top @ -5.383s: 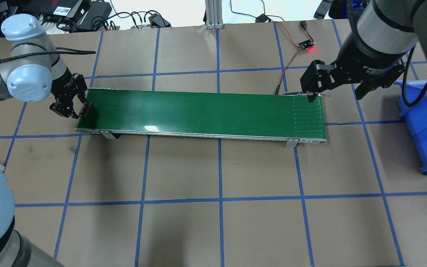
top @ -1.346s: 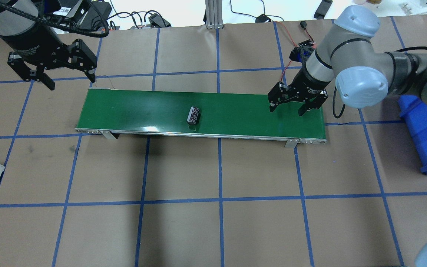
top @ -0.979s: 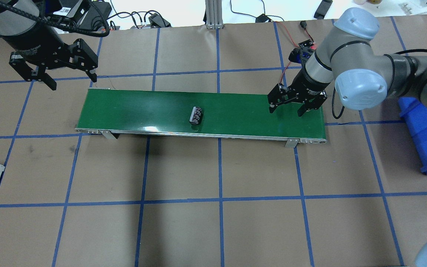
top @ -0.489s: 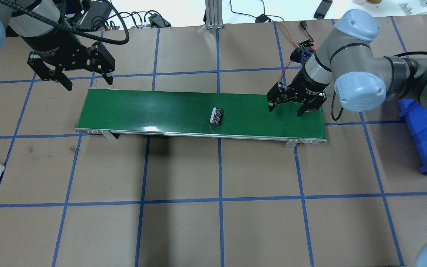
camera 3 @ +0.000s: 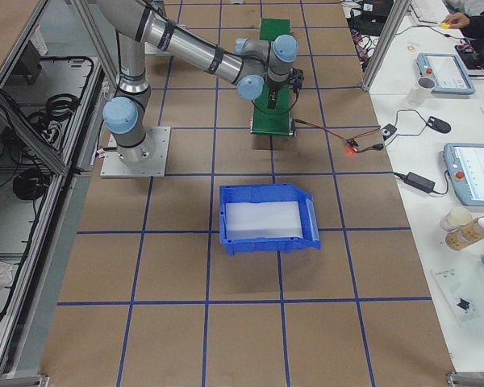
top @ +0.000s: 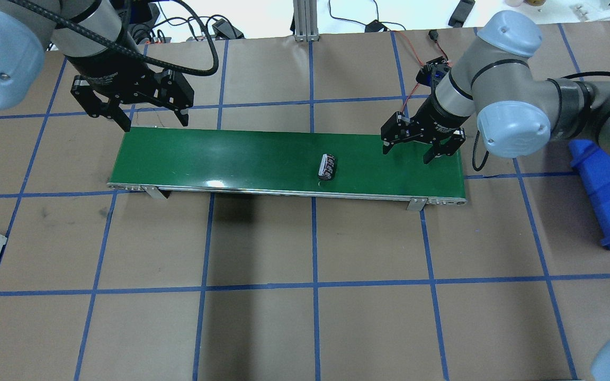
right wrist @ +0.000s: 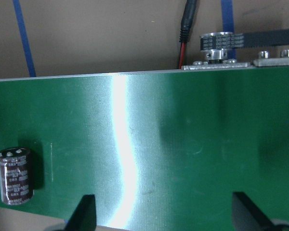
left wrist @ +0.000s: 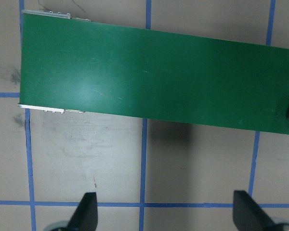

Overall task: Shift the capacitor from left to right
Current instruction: 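Hold the right gripper open over the belt as the capacitor approaches, then close the right gripper on the capacitor and lift it off the belt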

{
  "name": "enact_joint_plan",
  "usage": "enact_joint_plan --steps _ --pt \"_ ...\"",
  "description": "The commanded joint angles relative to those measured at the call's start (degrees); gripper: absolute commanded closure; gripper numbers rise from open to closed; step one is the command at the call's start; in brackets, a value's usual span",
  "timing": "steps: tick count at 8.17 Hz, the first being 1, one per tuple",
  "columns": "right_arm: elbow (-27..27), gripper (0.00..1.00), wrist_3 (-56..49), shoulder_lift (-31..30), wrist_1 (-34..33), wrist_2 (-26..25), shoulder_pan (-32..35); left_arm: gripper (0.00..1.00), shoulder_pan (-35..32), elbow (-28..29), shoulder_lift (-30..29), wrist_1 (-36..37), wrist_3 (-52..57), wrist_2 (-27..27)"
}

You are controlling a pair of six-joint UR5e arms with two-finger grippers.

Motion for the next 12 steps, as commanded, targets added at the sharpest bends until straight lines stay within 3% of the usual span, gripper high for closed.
enact_joint_plan --steps 1,4,9,11,12 --pt "-0.1 0.00 -0.1 0.0 0.1 -0.1 0.0 0.00 -0.3 -0.1 0.1 0.0 -0.2 0.0" --pt "-0.2 0.05 -0.2 0.6 -1.7 -1.1 0.5 0.00 -0.3 -0.1 0.1 0.1 0.2 0.0" --pt "-1.2 0.05 6.0 2.5 -4.0 -3.4 4.9 0.00 -0.3 -0.6 0.0 0.1 0.1 0.0" --pt "-1.1 0.11 5.9 3.2 -3.8 -6.0 4.8 0.00 -0.3 -0.6 0.0 0.1 0.1 -0.1" --pt "-1.1 0.19 5.5 3.6 -3.4 -6.2 4.9 0.00 -0.2 -0.6 0.0 0.1 0.1 -0.1"
